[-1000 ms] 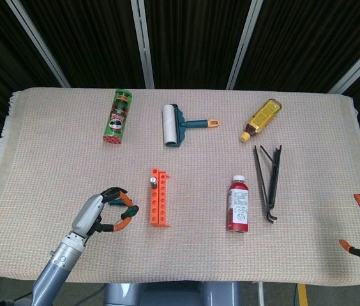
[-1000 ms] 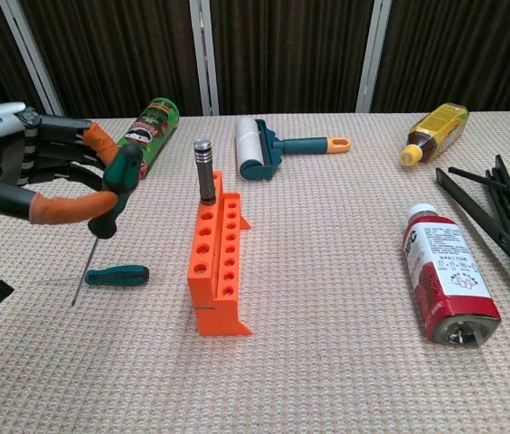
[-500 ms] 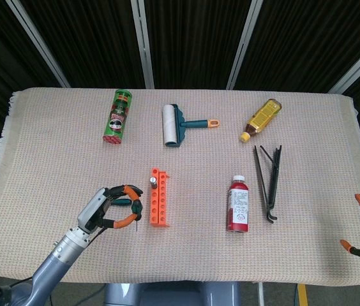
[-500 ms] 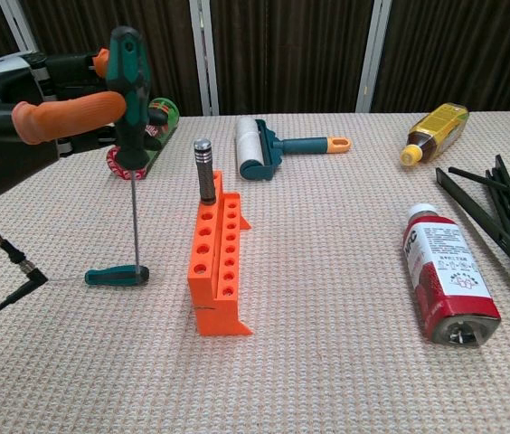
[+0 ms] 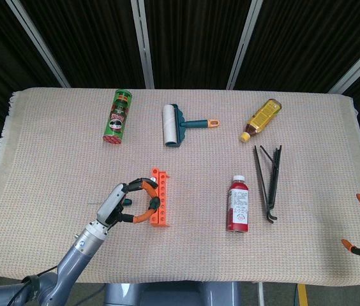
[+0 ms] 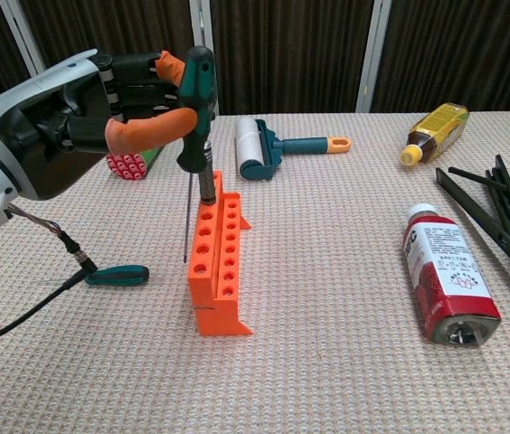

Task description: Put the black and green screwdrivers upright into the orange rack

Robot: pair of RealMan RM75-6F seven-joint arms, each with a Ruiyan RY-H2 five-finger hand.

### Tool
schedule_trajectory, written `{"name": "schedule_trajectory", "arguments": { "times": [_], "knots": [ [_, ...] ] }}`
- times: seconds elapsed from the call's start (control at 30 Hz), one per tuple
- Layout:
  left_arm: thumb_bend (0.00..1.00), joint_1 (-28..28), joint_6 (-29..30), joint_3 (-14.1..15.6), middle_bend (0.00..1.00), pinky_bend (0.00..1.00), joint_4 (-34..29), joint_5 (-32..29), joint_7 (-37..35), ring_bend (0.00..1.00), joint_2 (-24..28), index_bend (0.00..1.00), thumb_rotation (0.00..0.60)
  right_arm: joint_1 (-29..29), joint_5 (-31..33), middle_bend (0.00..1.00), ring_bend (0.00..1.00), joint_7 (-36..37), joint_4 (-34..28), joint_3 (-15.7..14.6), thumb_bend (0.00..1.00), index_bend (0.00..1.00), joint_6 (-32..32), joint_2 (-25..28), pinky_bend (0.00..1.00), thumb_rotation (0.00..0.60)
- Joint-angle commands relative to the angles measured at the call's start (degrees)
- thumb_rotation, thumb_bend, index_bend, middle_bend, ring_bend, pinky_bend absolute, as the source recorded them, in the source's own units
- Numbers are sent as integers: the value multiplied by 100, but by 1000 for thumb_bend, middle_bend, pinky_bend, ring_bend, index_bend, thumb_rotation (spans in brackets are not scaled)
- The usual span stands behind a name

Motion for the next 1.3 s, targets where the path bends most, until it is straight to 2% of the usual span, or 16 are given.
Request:
{"name": "schedule_trajectory", "arguments": {
  "times": [0.03, 0.4, 1.3],
  "knots": [
    [552, -47, 106, -22, 497, 285, 120, 15, 114, 260, -139, 727, 600, -1, 8, 77, 0, 6, 9, 4, 0, 12, -3, 2, 0, 600],
    [553, -132, 138, 21, 497, 285, 196, -54, 151, 259, -315, 729, 600, -15, 24, 77, 0, 61, 55, 12, 0, 12, 3, -3, 0, 600],
    [554, -89, 200, 211, 496, 284, 163, -152, 65, 259, -222, 738, 600, 12, -2, 77, 0, 118, 114, 5, 0, 12, -44, -34, 0, 600]
  ]
}}
